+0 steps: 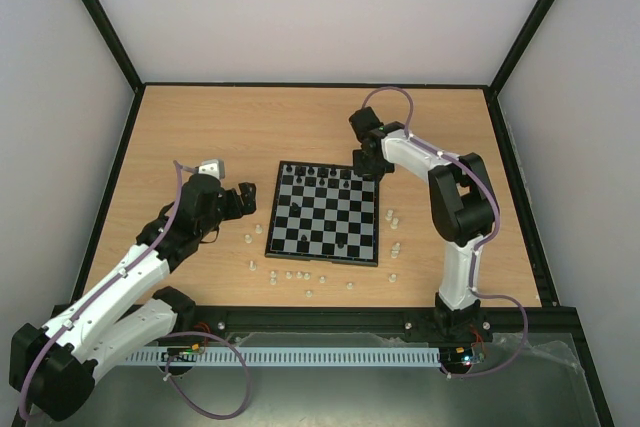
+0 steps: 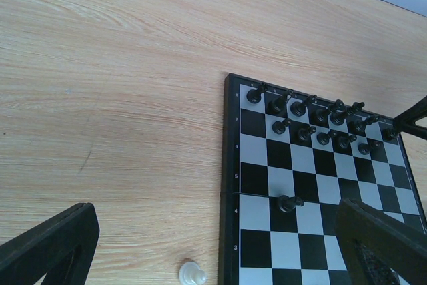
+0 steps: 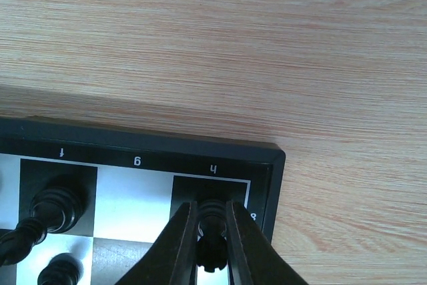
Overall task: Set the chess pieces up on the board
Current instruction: Place the chess piece on the chessboard.
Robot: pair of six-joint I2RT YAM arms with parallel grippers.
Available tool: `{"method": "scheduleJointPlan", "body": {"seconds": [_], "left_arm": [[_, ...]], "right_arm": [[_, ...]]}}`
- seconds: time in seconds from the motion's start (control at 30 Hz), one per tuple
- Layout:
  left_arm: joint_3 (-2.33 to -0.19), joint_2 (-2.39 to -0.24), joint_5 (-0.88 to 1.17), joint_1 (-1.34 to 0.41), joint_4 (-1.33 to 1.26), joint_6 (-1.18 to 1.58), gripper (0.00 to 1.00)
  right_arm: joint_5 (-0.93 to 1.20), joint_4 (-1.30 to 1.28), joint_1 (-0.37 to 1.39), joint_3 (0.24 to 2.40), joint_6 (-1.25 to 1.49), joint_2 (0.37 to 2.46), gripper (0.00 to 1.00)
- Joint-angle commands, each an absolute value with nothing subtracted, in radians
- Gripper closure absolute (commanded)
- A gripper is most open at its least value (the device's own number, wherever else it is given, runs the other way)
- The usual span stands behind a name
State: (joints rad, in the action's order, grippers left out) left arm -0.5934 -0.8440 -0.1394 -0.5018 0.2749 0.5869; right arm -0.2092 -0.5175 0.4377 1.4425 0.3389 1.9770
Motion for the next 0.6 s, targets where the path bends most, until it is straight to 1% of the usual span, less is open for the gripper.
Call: {"method": "scheduleJointPlan", "body": {"seconds": [0.0, 0.57], "left_arm": [[-0.585, -0.835, -0.156, -0.508, 0.272, 0.582, 0.0], [-0.588, -0.832, -0.161, -0.508, 0.278, 0.582, 0.0]], "right_arm": [[-0.204, -0.559, 0.436, 1.451, 0.333, 1.993, 0.89], [-0.2, -0.545, 0.434, 1.443, 0.334, 1.988, 0.83]]}}
